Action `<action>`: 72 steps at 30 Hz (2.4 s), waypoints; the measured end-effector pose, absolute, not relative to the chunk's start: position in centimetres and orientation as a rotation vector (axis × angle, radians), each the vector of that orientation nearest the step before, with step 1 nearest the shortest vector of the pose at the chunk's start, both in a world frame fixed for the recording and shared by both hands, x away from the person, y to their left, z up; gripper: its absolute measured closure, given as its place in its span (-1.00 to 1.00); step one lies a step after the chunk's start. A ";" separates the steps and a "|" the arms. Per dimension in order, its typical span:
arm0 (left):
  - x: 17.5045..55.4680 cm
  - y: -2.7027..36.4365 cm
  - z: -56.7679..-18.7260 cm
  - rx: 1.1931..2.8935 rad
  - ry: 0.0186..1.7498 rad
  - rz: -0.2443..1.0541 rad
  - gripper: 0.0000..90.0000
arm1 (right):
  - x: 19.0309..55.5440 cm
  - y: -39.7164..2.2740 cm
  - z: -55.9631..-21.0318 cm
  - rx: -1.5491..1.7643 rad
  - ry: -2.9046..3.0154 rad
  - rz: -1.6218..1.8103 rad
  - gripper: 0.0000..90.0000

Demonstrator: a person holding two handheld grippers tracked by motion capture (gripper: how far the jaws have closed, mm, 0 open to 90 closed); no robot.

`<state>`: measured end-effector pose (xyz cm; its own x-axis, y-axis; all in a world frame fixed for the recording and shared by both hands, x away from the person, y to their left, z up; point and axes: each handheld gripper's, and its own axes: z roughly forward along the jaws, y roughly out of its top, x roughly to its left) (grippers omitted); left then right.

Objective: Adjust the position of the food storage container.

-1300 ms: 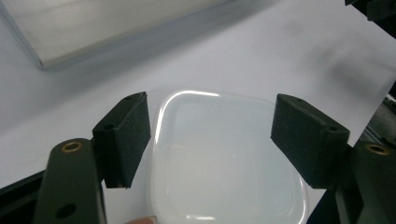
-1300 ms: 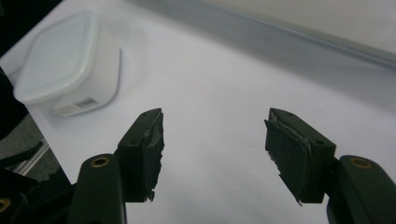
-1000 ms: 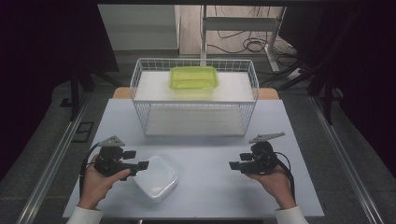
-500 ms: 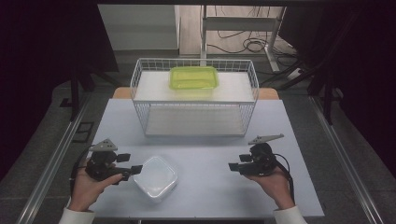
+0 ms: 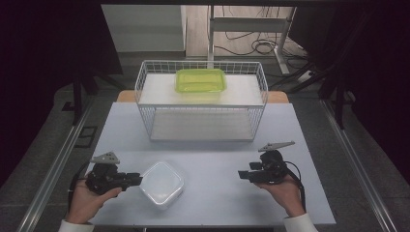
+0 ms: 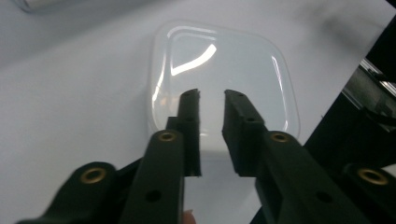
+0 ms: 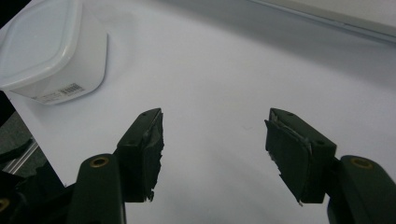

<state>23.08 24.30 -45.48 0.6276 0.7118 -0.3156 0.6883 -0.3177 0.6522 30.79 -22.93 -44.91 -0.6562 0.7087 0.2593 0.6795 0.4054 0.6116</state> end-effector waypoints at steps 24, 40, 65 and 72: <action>20.4 20.0 -49.7 2.347 0.900 -0.109 0.99 | 30.9 -23.0 -45.5 1.291 2.615 1.081 -0.18; 22.6 15.8 -50.2 2.297 0.911 -0.035 0.99 | 31.0 -22.7 -46.0 1.293 2.631 1.062 -0.17; 23.7 25.4 -49.8 2.016 1.268 0.153 0.99 | 31.0 -23.1 -45.8 1.302 2.602 1.065 -0.18; 25.0 23.5 -50.7 2.087 1.245 0.097 0.99 | 30.9 -23.1 -45.8 1.301 2.601 1.059 -0.18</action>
<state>25.01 23.55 -50.74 0.5366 0.7984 -0.2732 0.7462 -0.2978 0.5954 30.95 -23.10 -45.84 -0.6457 0.7221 0.2483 0.6901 0.4128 0.5944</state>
